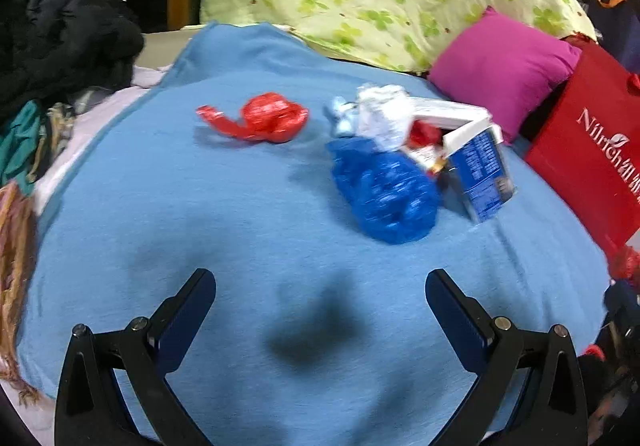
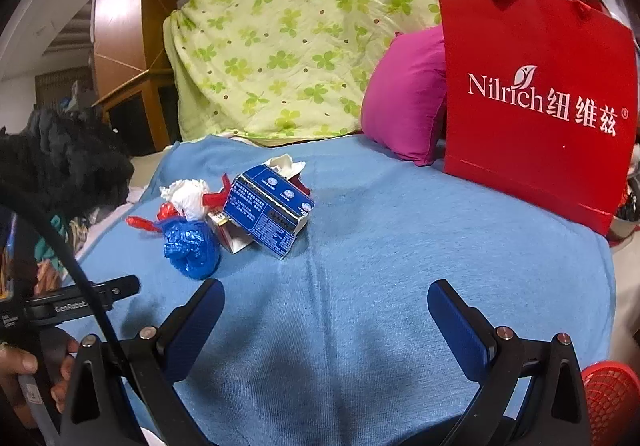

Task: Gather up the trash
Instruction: 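Lower the left gripper onto the blue plastic bag and close it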

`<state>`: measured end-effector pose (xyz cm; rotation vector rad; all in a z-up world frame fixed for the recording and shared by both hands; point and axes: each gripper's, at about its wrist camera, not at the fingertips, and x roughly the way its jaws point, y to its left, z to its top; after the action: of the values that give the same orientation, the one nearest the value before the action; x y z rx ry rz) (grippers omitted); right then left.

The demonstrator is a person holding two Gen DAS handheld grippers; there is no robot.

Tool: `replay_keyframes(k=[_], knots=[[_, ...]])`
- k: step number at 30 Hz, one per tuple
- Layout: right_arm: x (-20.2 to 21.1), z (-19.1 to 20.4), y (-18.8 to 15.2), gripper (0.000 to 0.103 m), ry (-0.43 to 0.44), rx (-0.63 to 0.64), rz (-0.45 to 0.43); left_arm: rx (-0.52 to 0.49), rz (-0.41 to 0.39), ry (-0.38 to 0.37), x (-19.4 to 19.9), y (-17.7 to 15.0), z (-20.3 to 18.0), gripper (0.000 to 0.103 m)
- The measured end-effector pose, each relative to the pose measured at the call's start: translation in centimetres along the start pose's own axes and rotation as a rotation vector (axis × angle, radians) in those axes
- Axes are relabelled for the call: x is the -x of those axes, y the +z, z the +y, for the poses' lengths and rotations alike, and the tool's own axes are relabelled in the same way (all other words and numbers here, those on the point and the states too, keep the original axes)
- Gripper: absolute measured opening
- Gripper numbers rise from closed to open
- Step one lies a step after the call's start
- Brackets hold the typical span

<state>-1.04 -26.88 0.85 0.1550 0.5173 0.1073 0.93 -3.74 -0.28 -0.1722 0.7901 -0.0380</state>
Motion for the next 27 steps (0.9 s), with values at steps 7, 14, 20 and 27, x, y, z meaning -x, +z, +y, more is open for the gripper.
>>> replay_keyframes(k=[7, 14, 20, 27], knots=[[-0.3, -0.7, 0.0, 0.103, 0.028, -0.037, 0.016, -0.048, 0.004, 0.007, -2.1, 3.4, -4.5, 0.103], [-0.3, -1.6, 0.0, 0.103, 0.053, -0.086, 0.025, -0.085, 0.074, 0.137, -7.0, 4.3, -5.5, 0.103], [-0.5, -1.4, 0.0, 0.103, 0.055, -0.082, 0.033, -0.070, 0.073, 0.137, -6.6, 3.9, -3.1, 0.057], [-0.9, 0.0, -0.3, 0.103, 0.026, -0.021, 0.048, -0.016, -0.016, 0.195, -2.9, 2.3, 1.3, 0.056]])
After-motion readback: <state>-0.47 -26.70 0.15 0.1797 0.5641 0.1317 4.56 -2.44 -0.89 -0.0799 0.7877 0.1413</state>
